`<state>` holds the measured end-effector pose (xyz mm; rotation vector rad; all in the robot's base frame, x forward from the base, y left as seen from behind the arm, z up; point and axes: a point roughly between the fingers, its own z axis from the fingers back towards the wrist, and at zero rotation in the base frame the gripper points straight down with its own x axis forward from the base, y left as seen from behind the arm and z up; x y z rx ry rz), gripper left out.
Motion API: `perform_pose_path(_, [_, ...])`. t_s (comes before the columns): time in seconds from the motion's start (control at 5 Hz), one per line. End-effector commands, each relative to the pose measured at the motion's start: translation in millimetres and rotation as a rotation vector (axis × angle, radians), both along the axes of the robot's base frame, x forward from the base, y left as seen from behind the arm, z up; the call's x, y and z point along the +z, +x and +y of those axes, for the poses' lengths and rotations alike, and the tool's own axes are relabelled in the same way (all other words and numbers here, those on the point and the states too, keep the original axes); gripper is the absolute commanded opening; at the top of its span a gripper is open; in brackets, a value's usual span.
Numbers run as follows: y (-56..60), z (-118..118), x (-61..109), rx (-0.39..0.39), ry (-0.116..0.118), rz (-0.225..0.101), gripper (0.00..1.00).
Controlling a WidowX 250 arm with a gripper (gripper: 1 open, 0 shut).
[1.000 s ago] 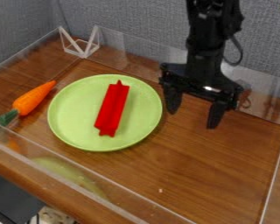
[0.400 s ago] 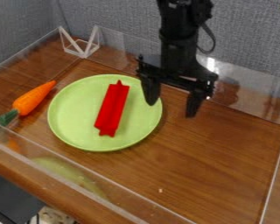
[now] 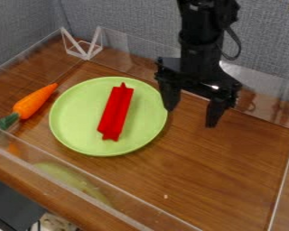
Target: Put the red object on the green plate
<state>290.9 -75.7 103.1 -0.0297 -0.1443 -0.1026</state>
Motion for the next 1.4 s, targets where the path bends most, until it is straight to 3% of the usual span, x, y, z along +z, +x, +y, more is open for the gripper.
perform_pose_path(0.0, [3.4,9,16.3,0.022,-0.002,-0.055,1.00])
perform_pose_path(0.2, [5.2,20,17.8,0.063,0.005,-0.054,1.00])
perform_pose_path(0.8, [-1.0,-3,22.8,0.010,-0.010,-0.052,1.00])
perform_pose_path(1.2, [3.2,16,2.0,0.073,0.002,-0.049,1.00])
